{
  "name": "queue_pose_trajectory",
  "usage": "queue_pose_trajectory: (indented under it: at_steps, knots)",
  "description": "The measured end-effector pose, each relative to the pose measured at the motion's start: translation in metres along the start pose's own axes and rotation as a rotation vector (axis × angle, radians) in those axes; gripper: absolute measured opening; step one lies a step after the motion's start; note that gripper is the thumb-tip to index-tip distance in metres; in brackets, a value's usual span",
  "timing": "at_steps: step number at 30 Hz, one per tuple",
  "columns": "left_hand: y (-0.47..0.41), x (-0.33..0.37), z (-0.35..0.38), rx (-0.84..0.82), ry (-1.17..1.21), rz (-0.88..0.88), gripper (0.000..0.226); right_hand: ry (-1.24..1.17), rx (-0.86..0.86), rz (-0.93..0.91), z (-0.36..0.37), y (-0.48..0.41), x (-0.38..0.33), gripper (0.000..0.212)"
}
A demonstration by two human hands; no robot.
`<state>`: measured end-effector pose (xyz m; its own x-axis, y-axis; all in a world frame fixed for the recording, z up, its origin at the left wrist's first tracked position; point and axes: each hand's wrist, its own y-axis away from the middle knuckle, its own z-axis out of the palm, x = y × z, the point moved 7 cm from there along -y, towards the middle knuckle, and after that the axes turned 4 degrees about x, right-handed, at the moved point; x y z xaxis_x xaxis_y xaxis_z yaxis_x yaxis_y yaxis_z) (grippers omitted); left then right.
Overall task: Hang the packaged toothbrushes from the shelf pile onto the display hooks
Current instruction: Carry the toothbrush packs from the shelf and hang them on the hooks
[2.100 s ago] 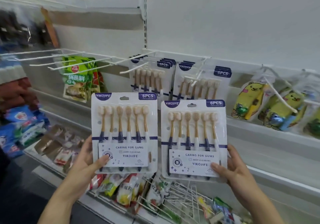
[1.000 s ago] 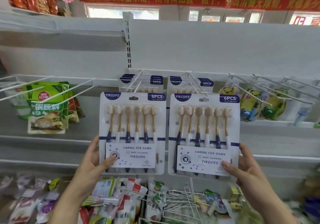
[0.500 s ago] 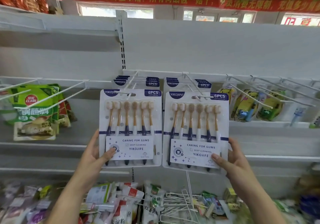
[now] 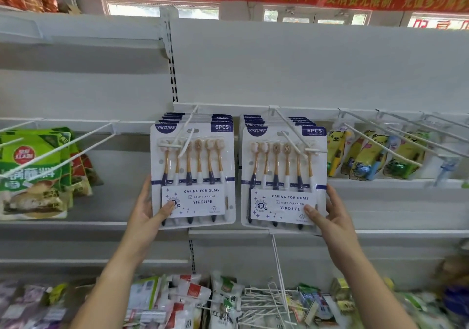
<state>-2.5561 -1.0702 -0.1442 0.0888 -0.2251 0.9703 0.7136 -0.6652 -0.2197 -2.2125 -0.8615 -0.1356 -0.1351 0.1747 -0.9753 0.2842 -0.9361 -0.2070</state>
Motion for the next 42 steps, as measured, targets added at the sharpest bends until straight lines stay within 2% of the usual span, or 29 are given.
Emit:
queue_pose_trajectory:
  at_steps: [16, 18, 21, 25, 29, 34, 38, 42]
  knots:
    - [-0.038, -0.02, 0.003, -0.055, -0.175, 0.041, 0.081, 0.132, 0.006, 0.043, 0.011, -0.038, 0.026, 0.063]
    - [-0.038, -0.019, 0.003, -0.055, -0.238, 0.033, 0.079, 0.212, -0.002, 0.074, 0.007, -0.041, 0.029, 0.063]
    - [-0.036, -0.021, -0.007, 0.009, -0.396, 0.0, 0.089, 0.422, -0.03, 0.097, -0.002, -0.043, 0.025, 0.065]
    - [-0.037, -0.003, -0.028, 0.074, -0.721, 0.091, 0.106, 0.743, -0.086, 0.027, -0.014, -0.036, -0.001, 0.07]
    - [-0.029, 0.039, -0.015, -0.072, -1.123, 0.21, 0.099, 1.123, -0.24, -0.116, -0.009, -0.02, -0.035, 0.071]
    - [-0.002, 0.077, 0.021, -0.336, -1.413, 0.315, 0.093, 1.343, -0.334, -0.251, -0.005, 0.013, -0.075, 0.088]
    - [0.016, 0.092, 0.062, -0.488, -1.423, 0.343, 0.099, 1.347, -0.298, -0.245, -0.03, 0.043, -0.093, 0.085]
    - [0.038, 0.086, 0.125, -0.643, -1.354, 0.415, 0.116, 1.325, -0.239, -0.17, -0.08, 0.074, -0.1, 0.085]
